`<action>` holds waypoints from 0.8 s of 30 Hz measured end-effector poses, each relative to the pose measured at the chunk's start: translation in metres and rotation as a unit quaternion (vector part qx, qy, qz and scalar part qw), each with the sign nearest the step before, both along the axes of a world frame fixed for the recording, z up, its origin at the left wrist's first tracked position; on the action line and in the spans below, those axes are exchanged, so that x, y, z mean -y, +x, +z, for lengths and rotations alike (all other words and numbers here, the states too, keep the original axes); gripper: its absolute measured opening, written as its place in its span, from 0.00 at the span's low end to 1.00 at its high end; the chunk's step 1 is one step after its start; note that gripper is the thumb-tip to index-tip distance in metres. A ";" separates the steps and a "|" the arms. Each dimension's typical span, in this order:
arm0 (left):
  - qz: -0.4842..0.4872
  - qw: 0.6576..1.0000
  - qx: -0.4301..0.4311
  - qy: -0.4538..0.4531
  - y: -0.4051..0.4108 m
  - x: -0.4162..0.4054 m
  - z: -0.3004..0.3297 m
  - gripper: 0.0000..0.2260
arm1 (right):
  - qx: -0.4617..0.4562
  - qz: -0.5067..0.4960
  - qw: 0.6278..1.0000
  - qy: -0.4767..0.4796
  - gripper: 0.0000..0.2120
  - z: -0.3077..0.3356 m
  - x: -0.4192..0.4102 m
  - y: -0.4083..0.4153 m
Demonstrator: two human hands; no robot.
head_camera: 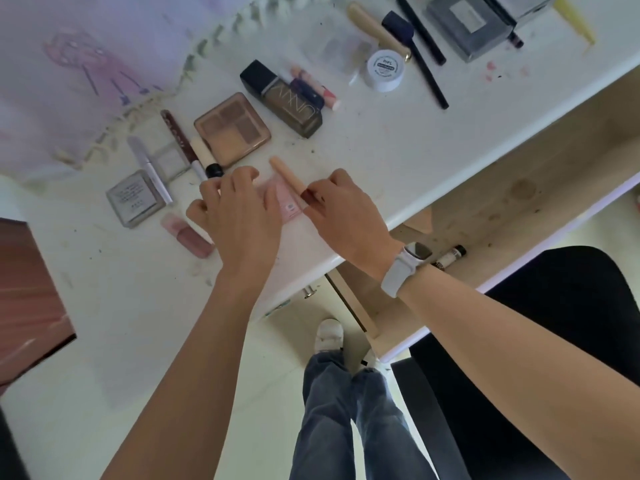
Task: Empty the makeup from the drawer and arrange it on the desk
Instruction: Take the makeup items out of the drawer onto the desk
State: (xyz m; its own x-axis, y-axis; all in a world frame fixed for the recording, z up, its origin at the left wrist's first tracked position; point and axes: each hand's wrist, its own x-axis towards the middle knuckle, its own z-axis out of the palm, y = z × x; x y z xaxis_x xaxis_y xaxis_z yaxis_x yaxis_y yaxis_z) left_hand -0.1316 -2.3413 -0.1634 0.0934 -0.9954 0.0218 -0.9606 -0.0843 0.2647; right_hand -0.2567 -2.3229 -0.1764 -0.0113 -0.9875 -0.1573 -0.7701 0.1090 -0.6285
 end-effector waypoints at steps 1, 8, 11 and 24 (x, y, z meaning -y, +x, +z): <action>-0.008 1.000 0.007 -0.005 0.001 -0.001 -0.002 0.13 | 0.001 0.013 1.000 -0.007 0.13 -0.001 -0.002 -0.001; -0.136 0.988 0.058 -0.035 0.004 -0.027 -0.012 0.09 | 0.007 0.068 0.997 -0.043 0.15 -0.003 -0.007 -0.014; -0.130 0.989 0.066 -0.014 0.011 -0.029 -0.017 0.11 | -0.051 0.120 0.990 -0.045 0.19 -0.005 -0.007 -0.010; -0.370 0.918 -0.130 -0.060 -0.069 -0.103 -0.025 0.14 | -0.171 0.097 0.978 0.065 0.12 -0.028 -0.089 -0.117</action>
